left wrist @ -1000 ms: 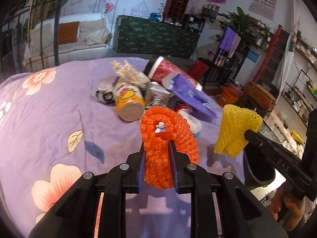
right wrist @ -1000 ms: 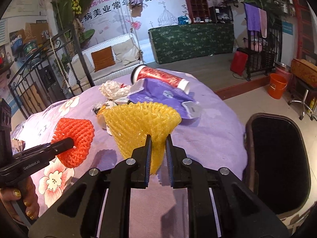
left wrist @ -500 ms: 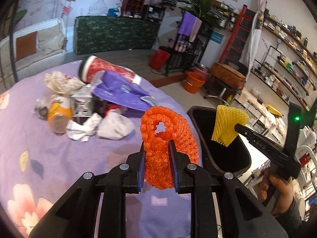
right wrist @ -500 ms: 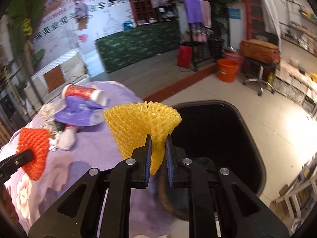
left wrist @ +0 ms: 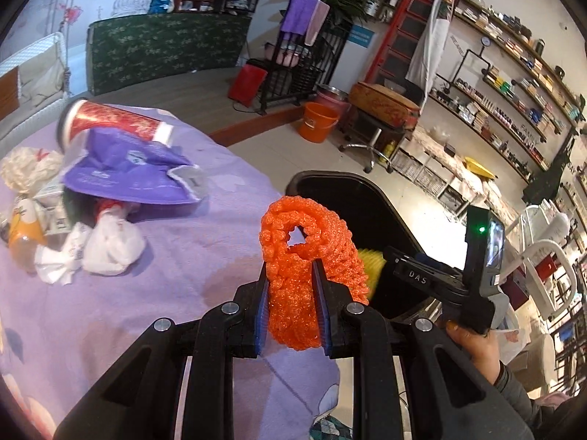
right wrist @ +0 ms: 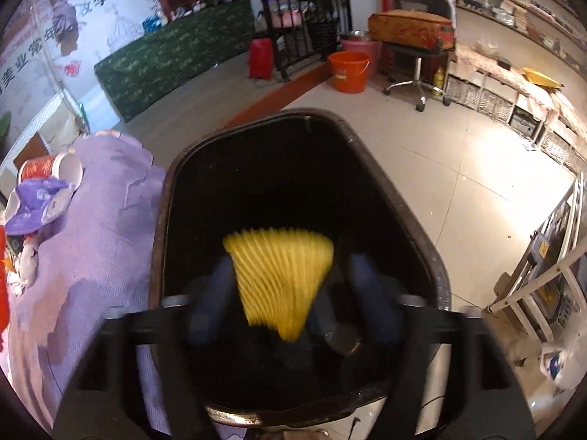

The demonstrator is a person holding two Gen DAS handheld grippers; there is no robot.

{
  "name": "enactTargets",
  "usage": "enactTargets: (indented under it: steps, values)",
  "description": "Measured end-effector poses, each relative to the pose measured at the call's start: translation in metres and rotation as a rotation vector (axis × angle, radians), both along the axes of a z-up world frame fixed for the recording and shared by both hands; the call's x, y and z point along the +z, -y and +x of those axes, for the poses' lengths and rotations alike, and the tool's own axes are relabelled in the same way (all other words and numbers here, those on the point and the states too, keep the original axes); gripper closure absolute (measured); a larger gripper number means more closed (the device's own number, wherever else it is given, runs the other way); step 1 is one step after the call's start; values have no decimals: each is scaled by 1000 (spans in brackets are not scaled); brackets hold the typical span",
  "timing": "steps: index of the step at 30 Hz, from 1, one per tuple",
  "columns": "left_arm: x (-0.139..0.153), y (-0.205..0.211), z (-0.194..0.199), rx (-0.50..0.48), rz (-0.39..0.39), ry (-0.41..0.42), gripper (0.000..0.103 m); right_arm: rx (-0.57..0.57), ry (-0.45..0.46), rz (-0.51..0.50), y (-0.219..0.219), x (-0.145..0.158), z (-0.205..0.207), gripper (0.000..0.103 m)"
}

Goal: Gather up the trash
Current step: 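Carry the yellow net to the black bin and release it with the right tool, then move the orange net over the bin and open the left tool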

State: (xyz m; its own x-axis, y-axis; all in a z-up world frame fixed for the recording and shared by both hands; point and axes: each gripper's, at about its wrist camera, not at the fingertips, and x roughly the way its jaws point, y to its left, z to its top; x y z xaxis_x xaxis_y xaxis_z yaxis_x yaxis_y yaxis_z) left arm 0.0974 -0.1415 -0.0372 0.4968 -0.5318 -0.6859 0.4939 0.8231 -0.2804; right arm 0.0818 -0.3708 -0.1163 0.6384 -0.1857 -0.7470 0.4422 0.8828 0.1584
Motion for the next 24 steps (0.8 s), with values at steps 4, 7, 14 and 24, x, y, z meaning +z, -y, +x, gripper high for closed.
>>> enactTargets:
  steps: [4,7,14,24]
  values:
    - [-3,28,4,-58,15,-9,82,-32,43,-35,7,15,-9,25]
    - [-4,57,2,-120,40,-2,82,-80,71,-50,19,25,-20,19]
    - [-16,102,13,-215,74,-50,82,-166,96,-47,50,36,-37,19]
    - [-34,136,17,-259,168,-62,82,-245,89,-40,80,38,-47,19]
